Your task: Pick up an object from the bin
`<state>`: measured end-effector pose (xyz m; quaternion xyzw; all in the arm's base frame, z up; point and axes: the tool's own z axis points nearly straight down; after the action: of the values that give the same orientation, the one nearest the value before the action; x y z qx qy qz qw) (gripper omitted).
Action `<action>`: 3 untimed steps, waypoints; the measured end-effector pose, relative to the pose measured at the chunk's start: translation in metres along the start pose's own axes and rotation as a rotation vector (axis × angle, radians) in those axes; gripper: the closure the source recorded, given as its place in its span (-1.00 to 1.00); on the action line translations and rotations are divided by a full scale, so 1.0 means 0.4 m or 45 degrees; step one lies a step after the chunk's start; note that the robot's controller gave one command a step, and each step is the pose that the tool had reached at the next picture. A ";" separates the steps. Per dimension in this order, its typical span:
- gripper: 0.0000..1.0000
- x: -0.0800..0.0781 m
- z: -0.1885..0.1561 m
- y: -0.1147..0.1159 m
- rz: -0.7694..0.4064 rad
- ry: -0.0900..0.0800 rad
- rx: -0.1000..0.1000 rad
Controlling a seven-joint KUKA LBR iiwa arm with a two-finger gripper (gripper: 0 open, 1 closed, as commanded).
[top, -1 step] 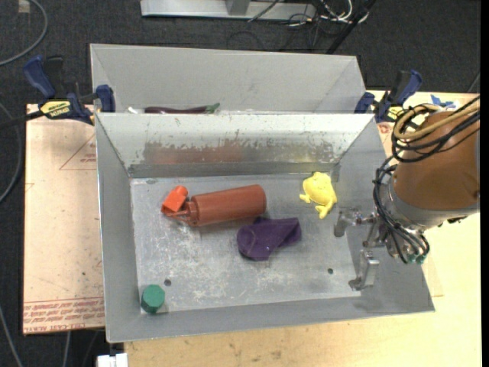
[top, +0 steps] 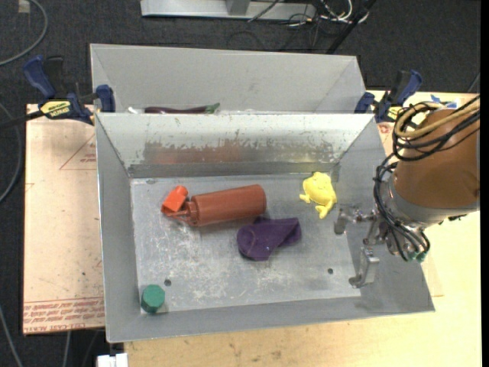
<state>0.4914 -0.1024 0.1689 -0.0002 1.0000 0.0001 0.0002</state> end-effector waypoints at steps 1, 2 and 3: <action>-1.00 -0.058 0.076 0.079 -0.155 -0.005 0.003; -1.00 -0.115 0.115 0.197 -0.384 0.009 -0.004; -1.00 -0.161 0.081 0.239 -0.516 -0.007 0.003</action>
Offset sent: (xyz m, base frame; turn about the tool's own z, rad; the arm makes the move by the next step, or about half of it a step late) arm 0.0513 0.0822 -0.0376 -0.3083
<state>0.5559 -0.0066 0.1366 -0.2016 0.9795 -0.0010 0.0032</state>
